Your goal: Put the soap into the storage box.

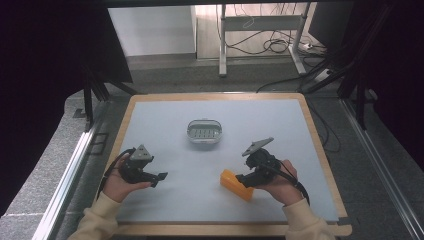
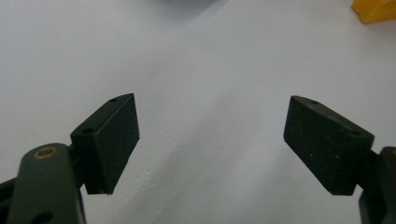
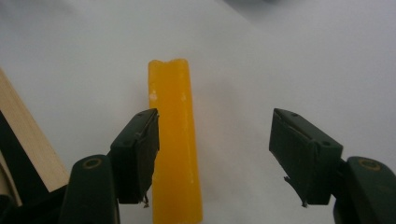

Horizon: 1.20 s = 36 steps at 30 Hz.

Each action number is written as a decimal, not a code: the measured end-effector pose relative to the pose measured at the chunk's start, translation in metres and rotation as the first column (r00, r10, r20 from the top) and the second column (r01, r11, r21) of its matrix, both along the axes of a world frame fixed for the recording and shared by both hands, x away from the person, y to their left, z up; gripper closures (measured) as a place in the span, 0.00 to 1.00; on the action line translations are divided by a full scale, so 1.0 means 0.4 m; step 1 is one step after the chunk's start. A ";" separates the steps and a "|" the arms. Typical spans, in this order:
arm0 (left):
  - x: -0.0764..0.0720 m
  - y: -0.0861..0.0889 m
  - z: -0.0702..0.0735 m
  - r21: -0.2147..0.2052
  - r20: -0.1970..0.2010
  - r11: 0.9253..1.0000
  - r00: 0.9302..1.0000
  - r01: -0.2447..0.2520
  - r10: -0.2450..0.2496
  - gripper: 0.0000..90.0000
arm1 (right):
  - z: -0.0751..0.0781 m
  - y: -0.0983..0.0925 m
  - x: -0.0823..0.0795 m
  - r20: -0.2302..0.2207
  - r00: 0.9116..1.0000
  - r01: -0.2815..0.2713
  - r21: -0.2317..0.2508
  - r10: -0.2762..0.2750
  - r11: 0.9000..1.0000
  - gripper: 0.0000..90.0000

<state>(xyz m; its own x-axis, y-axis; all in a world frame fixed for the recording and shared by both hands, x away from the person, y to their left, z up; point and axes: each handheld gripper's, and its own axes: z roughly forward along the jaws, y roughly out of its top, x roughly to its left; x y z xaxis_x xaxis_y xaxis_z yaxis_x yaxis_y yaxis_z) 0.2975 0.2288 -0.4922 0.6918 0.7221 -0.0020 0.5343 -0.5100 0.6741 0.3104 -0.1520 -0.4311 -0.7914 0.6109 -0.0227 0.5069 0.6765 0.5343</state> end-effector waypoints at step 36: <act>0.002 0.006 0.001 -0.002 0.005 1.000 1.000 -0.007 0.007 0.20 | -0.091 0.087 0.027 -0.154 0.986 -0.096 -0.176 0.069 0.980 0.54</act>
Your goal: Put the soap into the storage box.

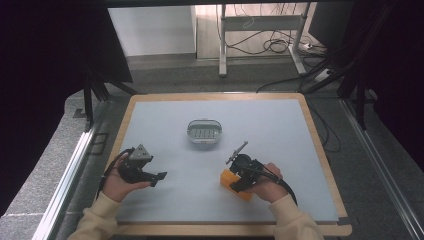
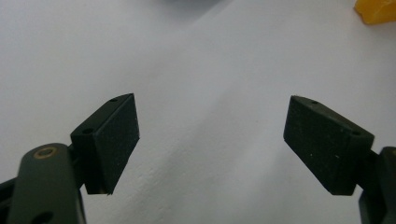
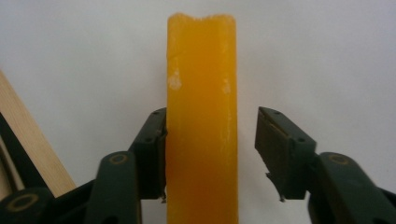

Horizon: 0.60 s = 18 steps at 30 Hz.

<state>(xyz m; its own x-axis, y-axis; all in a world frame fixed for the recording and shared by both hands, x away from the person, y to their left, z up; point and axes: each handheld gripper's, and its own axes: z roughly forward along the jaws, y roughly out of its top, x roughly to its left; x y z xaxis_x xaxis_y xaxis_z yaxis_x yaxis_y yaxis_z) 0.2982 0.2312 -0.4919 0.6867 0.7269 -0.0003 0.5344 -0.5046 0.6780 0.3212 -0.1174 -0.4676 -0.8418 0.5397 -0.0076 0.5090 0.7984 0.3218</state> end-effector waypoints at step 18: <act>0.001 0.001 0.000 0.001 0.000 1.000 1.000 0.001 -0.001 0.20 | -0.012 0.010 0.001 -0.036 0.999 -0.025 -0.032 0.024 0.999 0.68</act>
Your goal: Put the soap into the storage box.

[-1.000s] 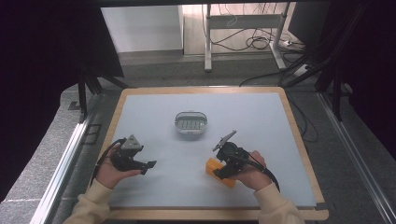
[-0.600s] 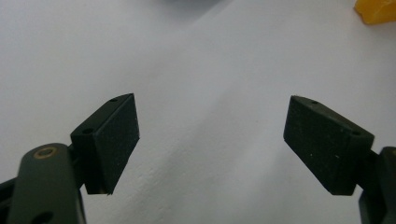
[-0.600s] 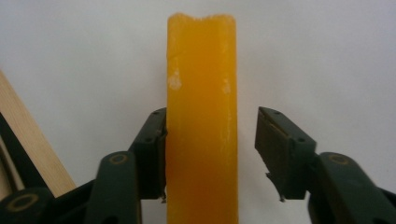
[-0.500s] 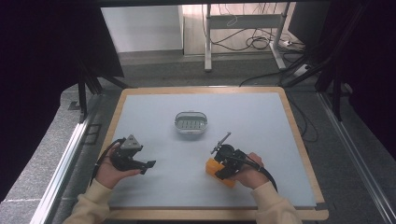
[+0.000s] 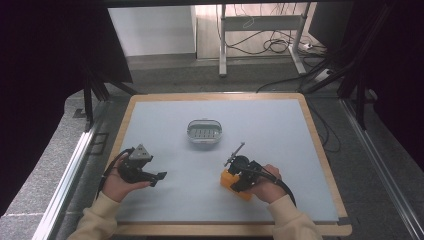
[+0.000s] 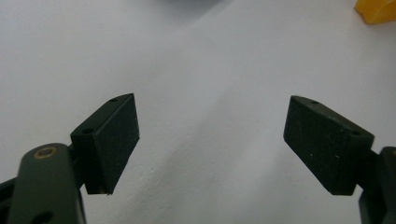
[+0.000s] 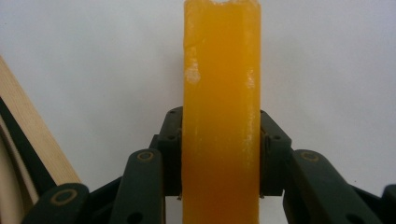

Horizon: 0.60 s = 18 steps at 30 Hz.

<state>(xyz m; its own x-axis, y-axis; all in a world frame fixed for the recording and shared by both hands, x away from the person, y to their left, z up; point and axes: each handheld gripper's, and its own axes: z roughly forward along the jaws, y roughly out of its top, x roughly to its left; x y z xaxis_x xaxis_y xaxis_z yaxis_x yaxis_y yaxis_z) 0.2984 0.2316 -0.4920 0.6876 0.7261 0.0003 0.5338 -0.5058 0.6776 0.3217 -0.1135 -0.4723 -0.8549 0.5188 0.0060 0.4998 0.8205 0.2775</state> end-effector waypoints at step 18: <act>0.000 0.003 0.000 -0.001 -0.004 1.000 1.000 -0.004 0.004 0.20 | 0.018 -0.006 -0.003 0.030 1.000 -0.008 0.011 0.007 1.000 0.69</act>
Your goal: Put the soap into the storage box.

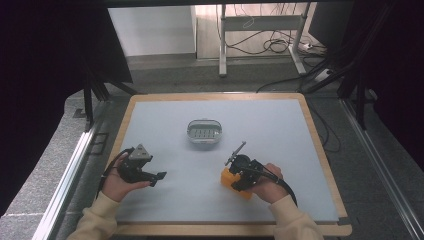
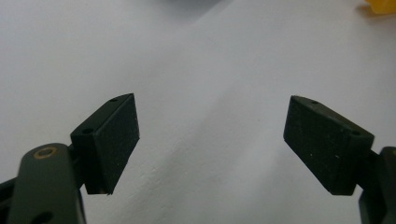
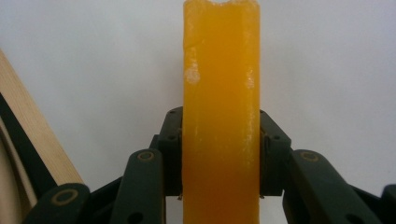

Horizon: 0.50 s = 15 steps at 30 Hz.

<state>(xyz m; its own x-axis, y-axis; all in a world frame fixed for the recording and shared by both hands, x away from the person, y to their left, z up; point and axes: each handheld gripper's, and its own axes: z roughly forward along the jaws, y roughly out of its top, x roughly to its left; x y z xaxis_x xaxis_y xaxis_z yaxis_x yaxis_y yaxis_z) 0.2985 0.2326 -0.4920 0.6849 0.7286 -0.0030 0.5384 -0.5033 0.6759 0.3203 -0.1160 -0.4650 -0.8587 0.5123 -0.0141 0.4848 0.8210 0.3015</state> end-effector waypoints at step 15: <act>0.000 0.002 0.001 0.002 0.001 1.000 1.000 0.004 -0.004 0.20 | 0.030 -0.017 0.004 0.025 1.000 0.001 0.046 -0.002 0.999 0.69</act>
<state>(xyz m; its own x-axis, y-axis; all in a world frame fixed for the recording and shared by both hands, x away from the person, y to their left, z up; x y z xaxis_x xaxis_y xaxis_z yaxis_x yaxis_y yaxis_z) 0.2985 0.2334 -0.4916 0.6876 0.7261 -0.0008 0.5357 -0.5066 0.6755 0.3221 -0.1227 -0.4531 -0.8577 0.5140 -0.0121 0.4778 0.8055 0.3507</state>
